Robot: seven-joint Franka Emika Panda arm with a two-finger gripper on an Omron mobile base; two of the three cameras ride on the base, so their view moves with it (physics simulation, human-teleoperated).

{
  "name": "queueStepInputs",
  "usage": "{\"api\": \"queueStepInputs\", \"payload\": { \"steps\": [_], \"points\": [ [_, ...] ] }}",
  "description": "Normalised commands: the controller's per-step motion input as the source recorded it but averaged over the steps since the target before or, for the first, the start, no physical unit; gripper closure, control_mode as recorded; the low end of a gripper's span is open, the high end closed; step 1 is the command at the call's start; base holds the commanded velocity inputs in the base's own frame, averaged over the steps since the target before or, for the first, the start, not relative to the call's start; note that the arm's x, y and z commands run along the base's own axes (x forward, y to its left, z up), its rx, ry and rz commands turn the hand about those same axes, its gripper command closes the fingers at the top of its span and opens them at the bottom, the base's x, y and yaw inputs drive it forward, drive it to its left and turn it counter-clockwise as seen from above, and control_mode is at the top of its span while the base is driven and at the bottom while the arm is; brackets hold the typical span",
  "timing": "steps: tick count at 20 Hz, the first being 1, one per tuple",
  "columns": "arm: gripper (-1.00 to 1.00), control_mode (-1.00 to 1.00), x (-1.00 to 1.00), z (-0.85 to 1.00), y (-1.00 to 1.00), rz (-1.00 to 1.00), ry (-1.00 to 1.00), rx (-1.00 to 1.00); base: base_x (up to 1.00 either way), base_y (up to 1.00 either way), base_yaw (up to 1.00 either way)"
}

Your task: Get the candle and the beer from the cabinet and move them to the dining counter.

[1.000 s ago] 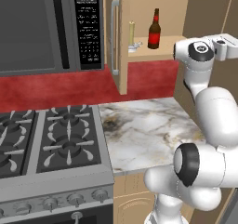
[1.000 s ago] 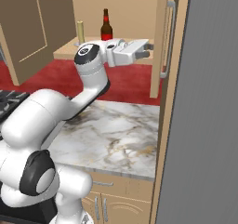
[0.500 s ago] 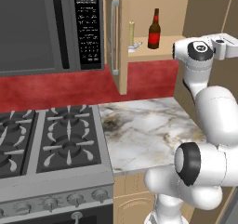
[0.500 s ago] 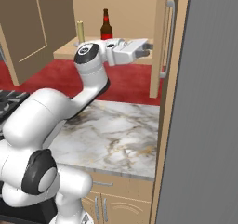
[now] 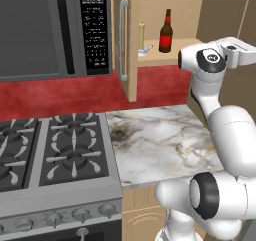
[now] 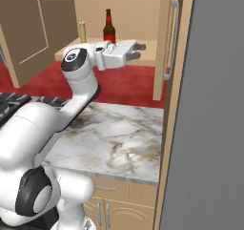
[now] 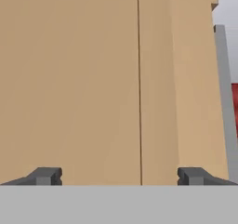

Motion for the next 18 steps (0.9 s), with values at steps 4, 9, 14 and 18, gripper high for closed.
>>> {"api": "queueStepInputs", "payload": {
  "steps": [4,9,14,18],
  "points": [
    [-1.0,-1.0,-0.15,0.14,0.52,0.19,0.0,-0.01,0.0,0.0,0.0],
    [-1.0,-1.0,-0.07,0.16,0.46,0.24,0.03,0.0,0.0,0.0,0.0],
    [-1.0,-1.0,-0.18,0.15,0.45,0.29,0.07,0.01,0.0,0.0,0.0],
    [-1.0,-1.0,-0.08,0.14,0.39,0.31,0.1,0.04,0.0,0.0,0.0]
  ]
}}
